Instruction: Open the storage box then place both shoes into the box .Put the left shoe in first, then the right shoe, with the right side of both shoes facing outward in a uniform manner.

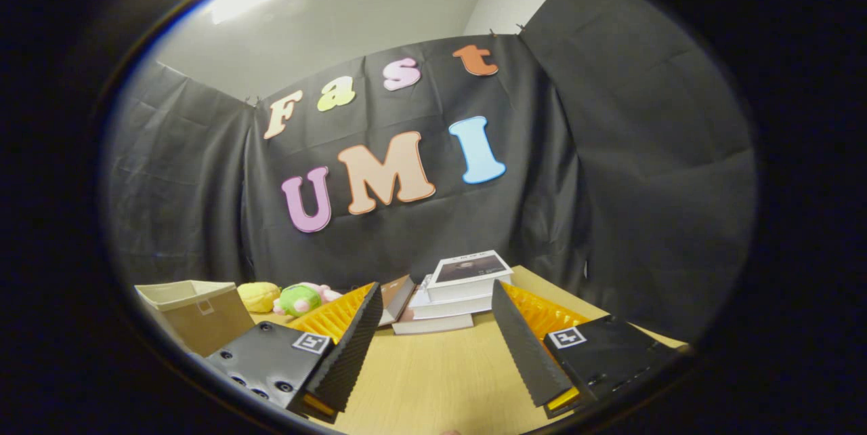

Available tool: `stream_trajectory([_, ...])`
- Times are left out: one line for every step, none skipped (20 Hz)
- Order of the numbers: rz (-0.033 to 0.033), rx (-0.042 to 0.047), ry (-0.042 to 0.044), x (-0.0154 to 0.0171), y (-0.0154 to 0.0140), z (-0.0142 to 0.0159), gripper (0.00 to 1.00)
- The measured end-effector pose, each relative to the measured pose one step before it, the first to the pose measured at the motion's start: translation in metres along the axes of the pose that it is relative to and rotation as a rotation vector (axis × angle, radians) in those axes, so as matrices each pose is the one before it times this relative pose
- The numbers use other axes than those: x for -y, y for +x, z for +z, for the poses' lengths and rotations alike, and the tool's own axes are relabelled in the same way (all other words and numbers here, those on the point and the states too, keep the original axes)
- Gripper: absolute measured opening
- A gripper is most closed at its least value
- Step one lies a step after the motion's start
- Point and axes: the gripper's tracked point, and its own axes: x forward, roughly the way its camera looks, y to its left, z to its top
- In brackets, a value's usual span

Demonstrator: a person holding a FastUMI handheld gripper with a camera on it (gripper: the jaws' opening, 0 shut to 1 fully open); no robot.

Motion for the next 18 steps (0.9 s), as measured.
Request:
stream_trajectory([-0.00119,-0.00985,0.00549,-0.00098,-0.00117,-0.00072,1.0])
stream_trajectory([-0.0009,-0.00888,0.00412,-0.0011,-0.00157,-0.00099,1.0])
stream_trajectory([-0.00063,-0.00682,0.00085,-0.0014,-0.00246,0.00012,1.0])
stream_trajectory([-0.00086,-0.00533,-0.00369,-0.00142,-0.00273,0.00023,1.0])
stream_trajectory([-0.00151,-0.00404,-0.0084,-0.00156,-0.00318,-0.00098,1.0])
stream_trajectory([-0.00287,-0.00388,-0.01111,-0.00023,-0.00287,-0.00119,1.0])
stream_trajectory([-0.00257,-0.00619,-0.01282,-0.00094,-0.00264,-0.00218,1.0])
stream_trajectory([-0.00431,-0.00876,-0.01189,-0.00015,-0.002,-0.00344,1.0])
stream_trajectory([-0.00204,-0.01228,-0.01001,-0.00118,-0.00147,-0.00432,1.0])
stream_trajectory([-0.00116,-0.01026,-0.00587,-0.00129,-0.00143,-0.00277,1.0])
stream_trajectory([0.00001,-0.00777,-0.00205,-0.00135,-0.00101,-0.00167,1.0])
stream_trajectory([0.00049,-0.00503,0.00028,-0.00119,-0.00124,-0.00189,1.0])
stream_trajectory([0.00004,-0.00312,0.00199,-0.00142,-0.00105,-0.00058,1.0])
stream_trajectory([0.00045,0.00056,0.00205,-0.00051,-0.00062,-0.0002,1.0])
stream_trajectory([-0.00053,0.00407,0.00091,-0.00022,-0.00061,0.00152,1.0])
stream_trajectory([-0.00137,0.00536,-0.00015,-0.0003,-0.00071,0.00095,1.0])
stream_trajectory([-0.0019,0.00426,-0.00031,0.00039,-0.00087,0.00148,1.0])
stream_trajectory([-0.00071,0.0028,0.0007,-0.00001,-0.00016,0.00035,1.0])
